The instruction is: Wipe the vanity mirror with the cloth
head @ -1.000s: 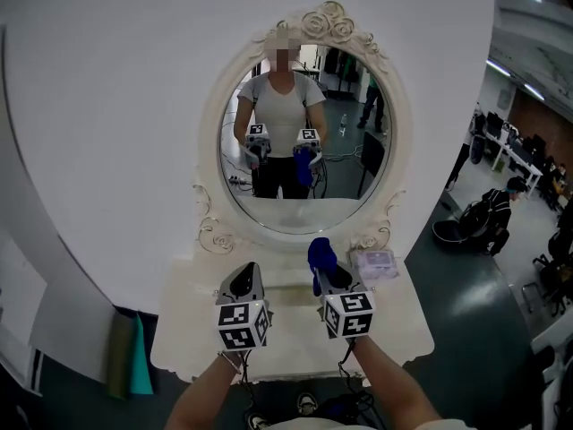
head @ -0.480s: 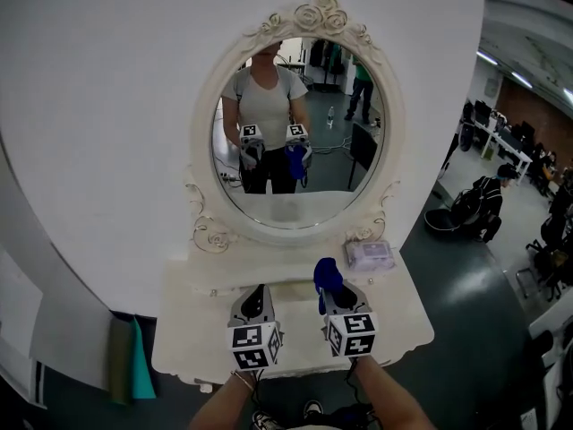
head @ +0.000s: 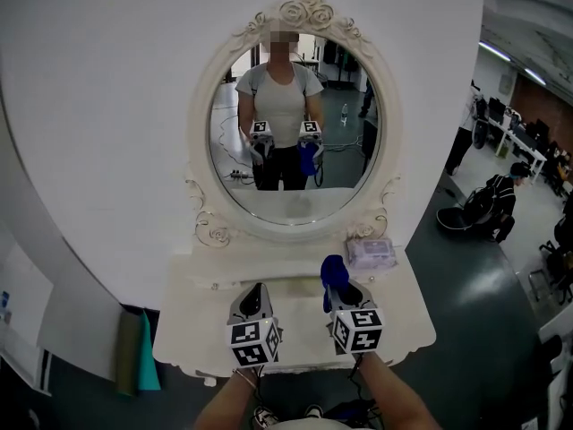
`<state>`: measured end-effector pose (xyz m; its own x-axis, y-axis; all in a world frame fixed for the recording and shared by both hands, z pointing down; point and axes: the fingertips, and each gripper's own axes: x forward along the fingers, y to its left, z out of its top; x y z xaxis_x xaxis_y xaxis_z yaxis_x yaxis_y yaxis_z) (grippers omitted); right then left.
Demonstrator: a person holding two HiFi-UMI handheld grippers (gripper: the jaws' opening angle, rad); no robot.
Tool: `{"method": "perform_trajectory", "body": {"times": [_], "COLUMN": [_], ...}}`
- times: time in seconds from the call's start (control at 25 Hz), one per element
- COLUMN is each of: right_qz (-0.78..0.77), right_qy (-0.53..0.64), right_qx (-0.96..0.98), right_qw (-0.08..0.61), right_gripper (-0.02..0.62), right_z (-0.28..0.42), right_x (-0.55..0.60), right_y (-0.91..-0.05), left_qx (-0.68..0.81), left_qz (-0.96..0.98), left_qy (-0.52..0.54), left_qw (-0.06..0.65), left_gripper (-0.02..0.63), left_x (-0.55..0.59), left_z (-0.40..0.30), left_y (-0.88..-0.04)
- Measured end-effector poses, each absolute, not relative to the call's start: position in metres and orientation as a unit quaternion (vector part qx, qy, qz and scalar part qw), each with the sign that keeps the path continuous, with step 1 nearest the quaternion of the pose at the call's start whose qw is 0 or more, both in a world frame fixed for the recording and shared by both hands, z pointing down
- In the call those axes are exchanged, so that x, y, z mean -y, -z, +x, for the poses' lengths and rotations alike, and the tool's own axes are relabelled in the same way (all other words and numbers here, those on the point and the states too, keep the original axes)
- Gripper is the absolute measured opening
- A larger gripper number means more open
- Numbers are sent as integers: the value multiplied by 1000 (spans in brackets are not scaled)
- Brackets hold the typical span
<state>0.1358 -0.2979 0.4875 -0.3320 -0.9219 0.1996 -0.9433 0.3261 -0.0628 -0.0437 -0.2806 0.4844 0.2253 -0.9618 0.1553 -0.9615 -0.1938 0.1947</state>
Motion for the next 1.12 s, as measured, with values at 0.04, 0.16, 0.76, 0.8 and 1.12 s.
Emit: {"method": "perform_trajectory", "body": {"times": [0.04, 0.16, 0.76, 0.8, 1.12], "right_qz": [571, 563, 537, 538, 540], "right_qy": [-87, -92, -94, -93, -93], "right_qx": [814, 819, 836, 836, 834], "right_qw": [62, 57, 60, 62, 67], "right_gripper": [66, 66, 66, 66, 66], "right_z": [135, 132, 115, 115, 115], "right_x": [298, 300, 292, 292, 293], "right_y": [-488, -488, -486, -486, -490], "left_qx": [624, 629, 637, 637, 635], "left_qz": [772, 769, 762, 762, 763], "left_qy": [0, -1, 1, 1, 1], "left_qw": [123, 118, 119, 120, 123], "left_gripper": [5, 5, 6, 5, 5], "left_x": [280, 278, 272, 272, 275], "left_z": [-43, -43, -37, -36, -35], "left_y": [-483, -479, -480, -480, -483]}}
